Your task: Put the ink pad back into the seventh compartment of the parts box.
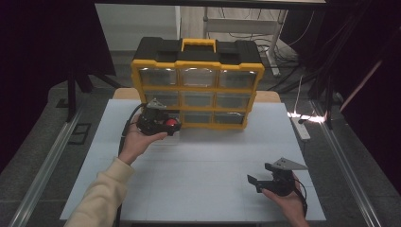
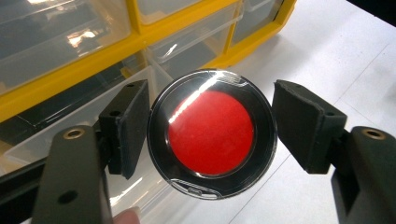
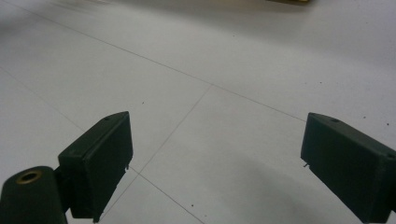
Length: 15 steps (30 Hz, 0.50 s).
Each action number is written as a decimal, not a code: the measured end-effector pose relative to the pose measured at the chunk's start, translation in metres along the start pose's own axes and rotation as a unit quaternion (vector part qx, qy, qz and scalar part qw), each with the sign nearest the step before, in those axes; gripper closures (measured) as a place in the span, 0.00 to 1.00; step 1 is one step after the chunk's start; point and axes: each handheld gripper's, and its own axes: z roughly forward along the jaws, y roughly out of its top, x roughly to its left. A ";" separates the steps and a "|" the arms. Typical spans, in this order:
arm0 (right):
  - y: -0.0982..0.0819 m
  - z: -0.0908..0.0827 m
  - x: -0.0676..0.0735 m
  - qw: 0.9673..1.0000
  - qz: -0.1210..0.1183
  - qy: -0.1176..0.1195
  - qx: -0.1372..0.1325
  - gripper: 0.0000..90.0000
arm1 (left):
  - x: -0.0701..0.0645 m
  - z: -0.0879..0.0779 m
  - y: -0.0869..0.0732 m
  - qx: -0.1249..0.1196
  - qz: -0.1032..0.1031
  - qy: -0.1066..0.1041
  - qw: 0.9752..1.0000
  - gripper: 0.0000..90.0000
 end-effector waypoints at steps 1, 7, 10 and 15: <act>0.000 0.000 0.000 1.000 -0.001 0.000 0.000 0.10 | 0.000 0.000 0.001 -0.001 -0.002 0.001 1.000 0.34; 0.000 0.000 0.000 1.000 -0.001 0.000 0.000 0.10 | 0.005 -0.001 0.010 -0.001 -0.004 0.013 1.000 0.34; 0.000 0.000 0.000 1.000 0.000 -0.001 0.000 0.10 | 0.007 0.000 0.011 0.000 -0.011 0.018 1.000 0.34; 0.000 0.000 0.000 1.000 0.000 -0.001 -0.001 0.10 | 0.015 0.000 0.015 0.003 -0.013 0.026 1.000 0.34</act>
